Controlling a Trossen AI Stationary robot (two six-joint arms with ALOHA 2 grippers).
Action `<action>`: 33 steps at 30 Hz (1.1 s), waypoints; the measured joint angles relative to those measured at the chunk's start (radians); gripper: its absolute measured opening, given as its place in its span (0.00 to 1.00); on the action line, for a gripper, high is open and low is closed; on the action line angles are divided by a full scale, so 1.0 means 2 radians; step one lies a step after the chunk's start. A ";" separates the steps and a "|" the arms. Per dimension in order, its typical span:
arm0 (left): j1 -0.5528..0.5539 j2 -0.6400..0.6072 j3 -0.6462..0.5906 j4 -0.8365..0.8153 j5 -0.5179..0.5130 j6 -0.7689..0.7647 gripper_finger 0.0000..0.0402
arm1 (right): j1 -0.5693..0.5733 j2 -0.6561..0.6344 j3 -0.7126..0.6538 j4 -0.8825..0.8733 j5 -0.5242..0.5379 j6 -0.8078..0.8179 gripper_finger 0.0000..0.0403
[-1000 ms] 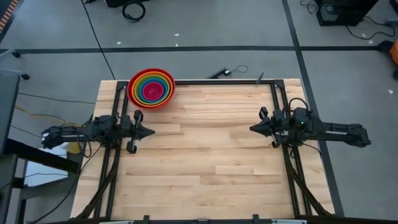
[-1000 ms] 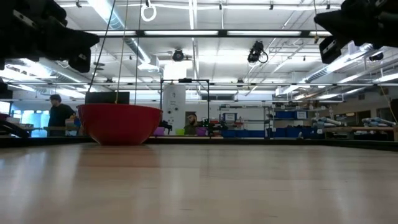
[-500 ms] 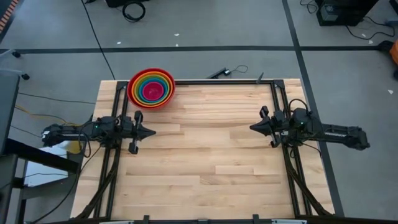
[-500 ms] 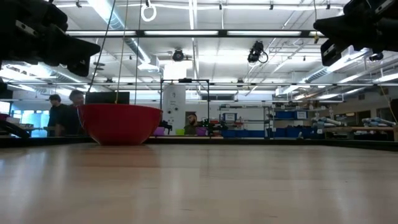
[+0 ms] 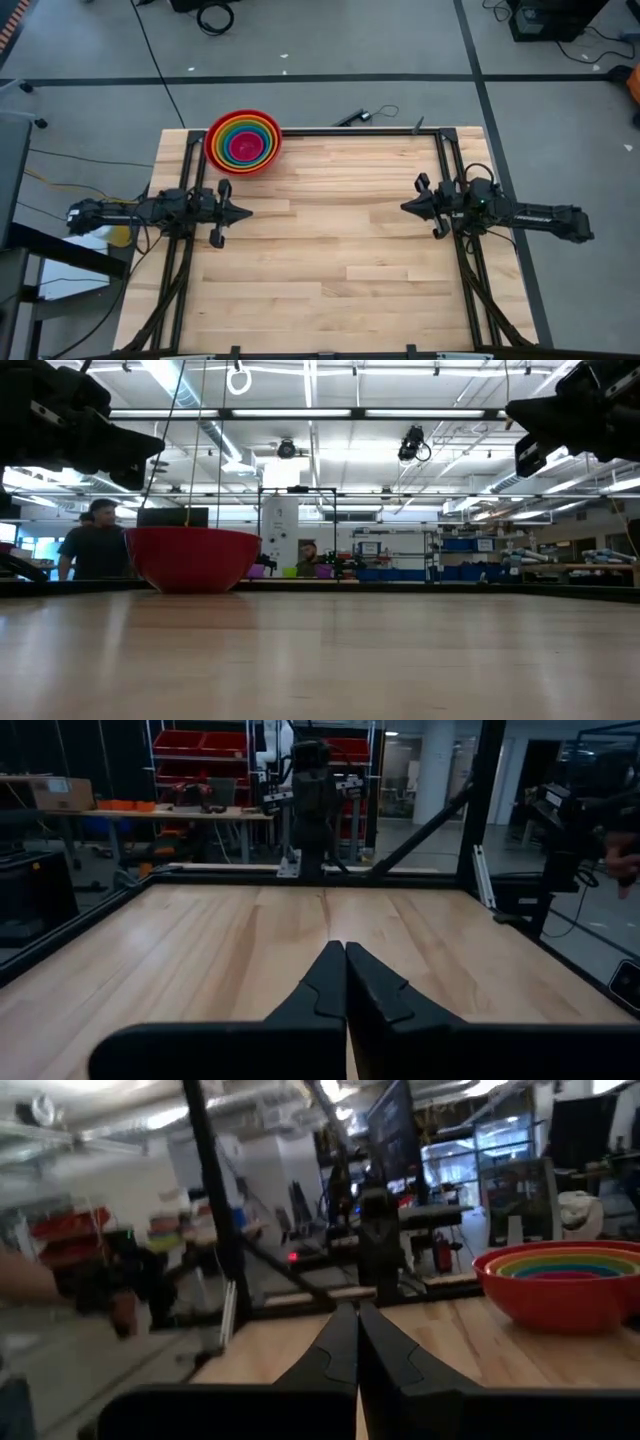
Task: Nest bowls inside each other
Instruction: Return to Home Position
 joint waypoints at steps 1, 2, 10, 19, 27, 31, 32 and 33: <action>0.000 0.000 0.000 0.000 0.000 0.000 0.00 | -0.001 0.000 0.000 -0.005 -0.007 -0.012 0.01; 0.000 0.000 0.000 0.000 0.000 0.000 0.00 | -0.002 -0.001 -0.004 -0.005 -0.012 -0.019 0.01; 0.000 0.000 0.000 0.006 0.002 -0.014 0.01 | -0.015 -0.002 -0.006 -0.010 -0.004 -0.024 0.01; 0.000 0.000 0.000 0.005 0.002 -0.067 0.03 | -0.017 -0.002 -0.006 -0.006 0.012 -0.025 0.06; 0.000 0.000 0.000 0.005 0.002 -0.068 0.03 | -0.017 -0.002 -0.006 -0.007 0.012 -0.025 0.06; 0.000 0.000 0.000 0.005 0.001 -0.068 0.03 | -0.017 -0.002 -0.006 -0.006 0.012 -0.025 0.06; 0.000 0.000 0.000 0.005 0.001 -0.068 0.03 | -0.017 -0.002 -0.006 -0.006 0.012 -0.025 0.06; 0.000 0.000 -0.001 0.005 0.001 -0.068 0.03 | -0.017 -0.002 -0.006 -0.006 0.012 -0.025 0.06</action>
